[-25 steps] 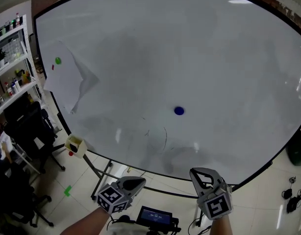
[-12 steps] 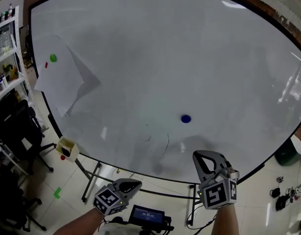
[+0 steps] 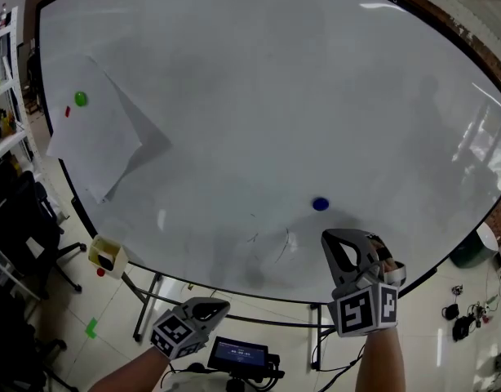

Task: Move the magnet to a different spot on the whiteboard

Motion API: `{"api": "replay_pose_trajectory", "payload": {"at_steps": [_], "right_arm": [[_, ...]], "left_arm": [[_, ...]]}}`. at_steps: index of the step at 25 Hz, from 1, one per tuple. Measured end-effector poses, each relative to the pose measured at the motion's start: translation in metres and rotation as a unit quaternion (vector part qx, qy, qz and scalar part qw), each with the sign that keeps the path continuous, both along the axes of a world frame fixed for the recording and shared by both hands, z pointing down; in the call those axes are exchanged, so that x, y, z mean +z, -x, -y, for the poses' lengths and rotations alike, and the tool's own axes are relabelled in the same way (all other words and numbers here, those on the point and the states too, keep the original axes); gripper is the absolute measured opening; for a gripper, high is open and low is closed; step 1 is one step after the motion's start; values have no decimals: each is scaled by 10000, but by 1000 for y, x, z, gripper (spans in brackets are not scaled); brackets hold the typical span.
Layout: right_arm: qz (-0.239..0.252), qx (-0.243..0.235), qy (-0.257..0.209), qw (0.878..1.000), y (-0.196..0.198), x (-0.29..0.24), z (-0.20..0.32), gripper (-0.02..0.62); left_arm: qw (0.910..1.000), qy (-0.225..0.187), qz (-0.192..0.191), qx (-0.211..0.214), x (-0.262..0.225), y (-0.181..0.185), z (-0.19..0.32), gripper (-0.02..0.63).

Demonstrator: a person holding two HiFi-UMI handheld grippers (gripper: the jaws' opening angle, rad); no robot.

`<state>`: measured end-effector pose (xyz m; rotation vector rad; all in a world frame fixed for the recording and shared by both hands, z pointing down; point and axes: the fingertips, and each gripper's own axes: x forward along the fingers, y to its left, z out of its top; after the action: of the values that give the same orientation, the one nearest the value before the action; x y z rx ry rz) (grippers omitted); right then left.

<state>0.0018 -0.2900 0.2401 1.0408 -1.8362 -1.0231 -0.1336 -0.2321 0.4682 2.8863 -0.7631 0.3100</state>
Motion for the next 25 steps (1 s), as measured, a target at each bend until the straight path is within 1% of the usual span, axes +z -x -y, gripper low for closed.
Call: {"api": "replay_pose_trajectory", "payload": {"at_steps": [3,7,12,17,21,25], "right_arm": [[-465,178,-91,9987,0,-4,6,32],[-1076,445,-242,9929,-1,-11,13,32],[-1557,609,-300,9855,3,-16,19,35],[-1726,734,-200,9821,4,-20,22,60],[-1684,831,-286,9818,6,-27,29,92],[-1689,968,-351,9802,7,-29,36,95]], "left_arm": [[10000,30,-74,-36,0,8,6,21],[9999,14,-139,55,-2,10,10,21],[9997,21,-201,139,-1,11,15,21],[9995,34,-244,211,-1,13,17,21],[9994,105,-269,212,2,15,17,21],[9991,143,-276,287,3,15,19,21]]}}
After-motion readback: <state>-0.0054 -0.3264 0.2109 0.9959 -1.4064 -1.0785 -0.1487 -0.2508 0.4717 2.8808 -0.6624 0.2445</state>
